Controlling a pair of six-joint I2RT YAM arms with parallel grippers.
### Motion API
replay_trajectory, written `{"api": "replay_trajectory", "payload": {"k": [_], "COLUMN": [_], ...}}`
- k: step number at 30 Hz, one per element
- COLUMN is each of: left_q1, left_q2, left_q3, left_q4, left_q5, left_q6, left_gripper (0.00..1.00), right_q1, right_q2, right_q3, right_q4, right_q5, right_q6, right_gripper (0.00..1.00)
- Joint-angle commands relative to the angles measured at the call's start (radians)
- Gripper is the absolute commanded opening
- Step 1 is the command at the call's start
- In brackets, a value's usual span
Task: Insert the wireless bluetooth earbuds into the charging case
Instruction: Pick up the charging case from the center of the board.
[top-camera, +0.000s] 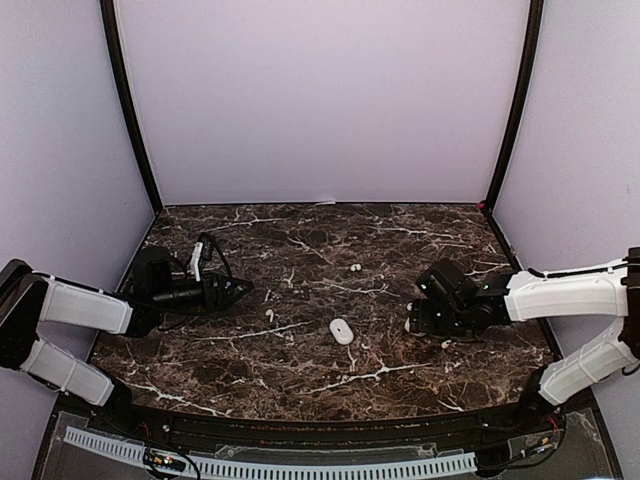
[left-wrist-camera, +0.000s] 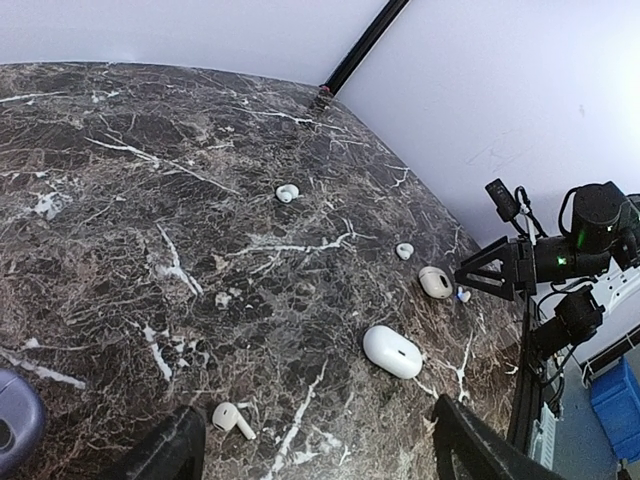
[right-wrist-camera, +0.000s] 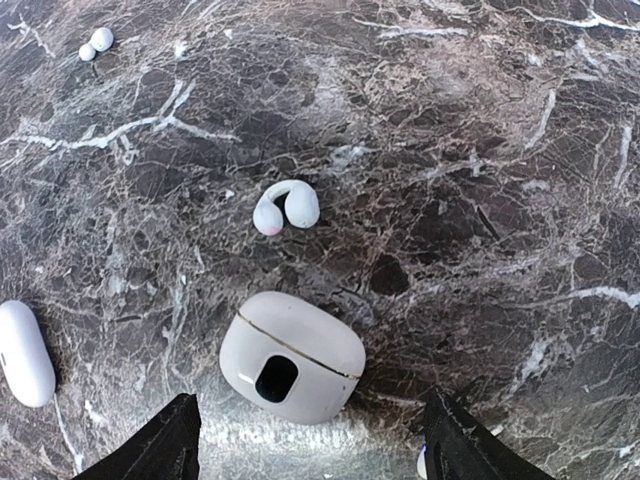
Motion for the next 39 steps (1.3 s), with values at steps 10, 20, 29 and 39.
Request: {"api": "replay_trajectory", "payload": {"k": [10, 20, 29, 39], "left_q1": [-0.006, -0.006, -0.005, -0.005], "left_q2": [-0.046, -0.06, -0.054, -0.028], "left_q3": [-0.042, -0.063, -0.076, -0.066], "left_q4": [0.04, 0.07, 0.109, 0.113], "left_q5": [-0.029, -0.007, 0.028, 0.041], "left_q6": [0.067, 0.095, 0.096, 0.088], "left_gripper": [0.81, 0.81, 0.8, 0.8], "right_q1": [-0.003, 0.129, 0.192, 0.219], "right_q2": [0.054, 0.224, 0.371, 0.485], "right_q3": [0.133, 0.235, 0.324, 0.397], "right_q4": [-0.015, 0.221, 0.243, 0.207], "right_q5": [-0.05, -0.235, -0.234, -0.222], "right_q6": [-0.086, -0.436, -0.529, -0.523], "right_gripper": [0.71, 0.59, 0.64, 0.6]}}
